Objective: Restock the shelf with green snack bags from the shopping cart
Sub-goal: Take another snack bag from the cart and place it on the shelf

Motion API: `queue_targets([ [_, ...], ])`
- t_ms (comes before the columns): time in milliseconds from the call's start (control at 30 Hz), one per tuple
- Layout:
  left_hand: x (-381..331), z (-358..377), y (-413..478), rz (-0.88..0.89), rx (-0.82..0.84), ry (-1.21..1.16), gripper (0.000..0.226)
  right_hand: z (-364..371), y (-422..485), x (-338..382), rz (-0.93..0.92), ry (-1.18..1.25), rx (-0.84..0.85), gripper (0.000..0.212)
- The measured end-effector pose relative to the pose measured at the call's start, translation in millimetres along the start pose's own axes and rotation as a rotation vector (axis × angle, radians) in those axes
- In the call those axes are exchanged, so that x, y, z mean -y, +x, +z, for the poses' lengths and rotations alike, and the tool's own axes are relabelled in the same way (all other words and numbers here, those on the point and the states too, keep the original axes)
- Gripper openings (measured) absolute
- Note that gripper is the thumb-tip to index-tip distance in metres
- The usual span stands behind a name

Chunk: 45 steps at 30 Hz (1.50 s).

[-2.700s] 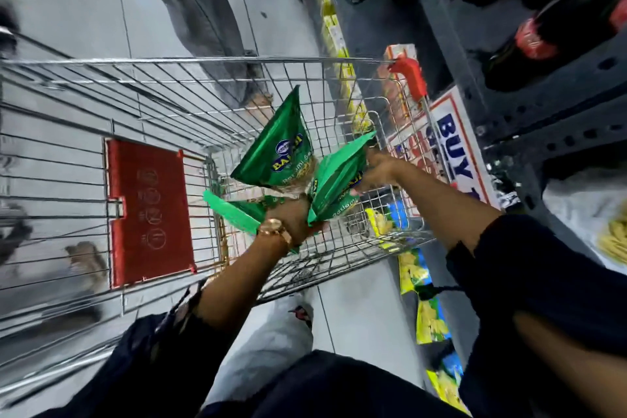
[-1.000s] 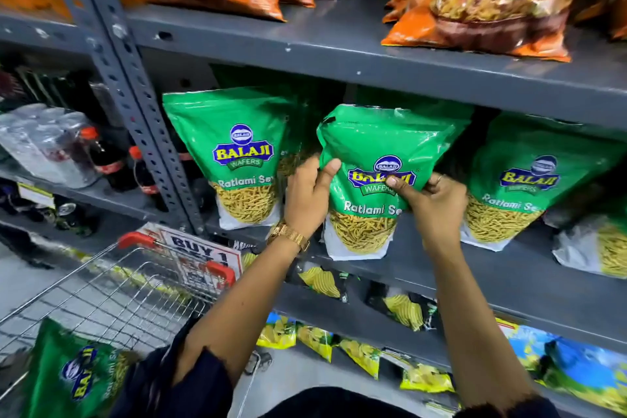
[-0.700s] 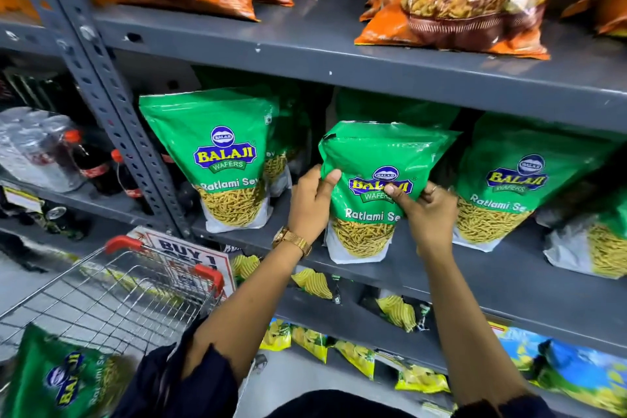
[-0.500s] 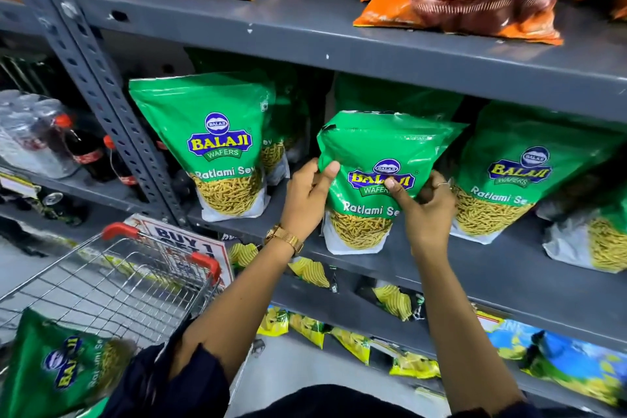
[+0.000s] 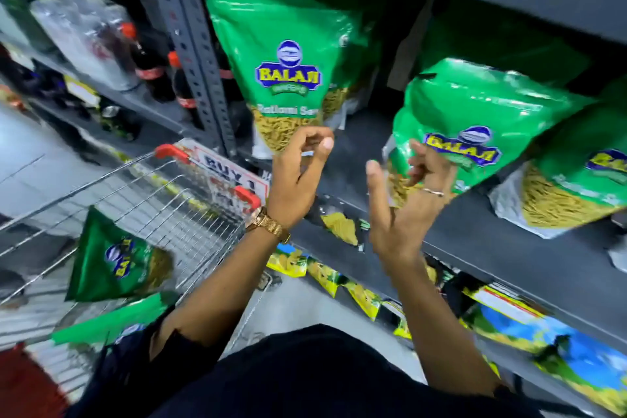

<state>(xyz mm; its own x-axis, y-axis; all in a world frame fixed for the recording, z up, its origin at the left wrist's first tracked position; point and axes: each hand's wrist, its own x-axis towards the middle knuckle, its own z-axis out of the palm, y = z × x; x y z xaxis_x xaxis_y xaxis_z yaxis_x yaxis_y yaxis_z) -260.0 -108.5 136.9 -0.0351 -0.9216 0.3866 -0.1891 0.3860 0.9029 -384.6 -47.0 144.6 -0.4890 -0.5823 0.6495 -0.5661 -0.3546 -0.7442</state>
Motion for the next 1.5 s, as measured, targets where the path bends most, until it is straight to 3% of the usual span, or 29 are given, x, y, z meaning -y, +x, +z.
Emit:
queue_targets([
  [133,22.7,-66.4,-25.0,-0.014,-0.133,0.154,0.016,48.3,-34.3,12.7,0.085,0.157,0.344,0.034],
  [267,60.1,-147.0,-81.1,-0.114,-0.222,0.565,0.015,96.8,-78.8,15.2,0.090,0.174,0.772,0.019],
  [367,80.4,-203.3,-134.4,-0.363,-0.264,0.704,0.028,131.6,-116.1,19.0,0.123,0.165,1.069,0.022],
  [433,96.7,-240.4,-173.5,-0.612,-0.265,0.791,0.043,158.2,-145.5,21.1,0.125,0.129,1.293,0.035],
  [567,125.5,-296.1,-235.2,-1.122,-0.286,0.824,0.048,216.1,-199.5,16.6,0.066,-0.142,1.758,0.061],
  [700,164.4,-319.4,-265.8,-1.324,-0.289,0.615,0.053,262.3,-240.3,-0.5,-0.043,-0.657,2.227,0.071],
  [767,198.1,-325.0,-281.8,-1.418,-0.262,0.365,0.067,273.2,-257.9,-14.0,-0.042,-0.736,2.389,0.067],
  [867,232.8,-322.2,-290.3,-1.455,-0.180,0.082,0.086,280.3,-269.2,-23.5,0.075,-0.749,2.488,0.079],
  [1000,246.1,-317.1,-275.9,-1.342,-0.209,0.037,0.091,286.4,-277.1,-28.7,0.116,-0.783,2.495,0.085],
  [1100,251.2,-311.8,-269.8,-1.312,-0.226,0.010,0.081,284.9,-281.6,-32.4,0.097,-0.681,2.459,0.077],
  [1233,265.2,-302.2,-261.1,-1.285,-0.295,-0.083,0.066,288.4,-297.2,-63.0,0.182,-0.494,2.353,0.087],
  [1500,277.1,-290.6,-249.9,-1.199,-0.441,-0.051,0.052,292.3,-289.6,-46.1,0.483,-0.349,2.259,0.055],
])
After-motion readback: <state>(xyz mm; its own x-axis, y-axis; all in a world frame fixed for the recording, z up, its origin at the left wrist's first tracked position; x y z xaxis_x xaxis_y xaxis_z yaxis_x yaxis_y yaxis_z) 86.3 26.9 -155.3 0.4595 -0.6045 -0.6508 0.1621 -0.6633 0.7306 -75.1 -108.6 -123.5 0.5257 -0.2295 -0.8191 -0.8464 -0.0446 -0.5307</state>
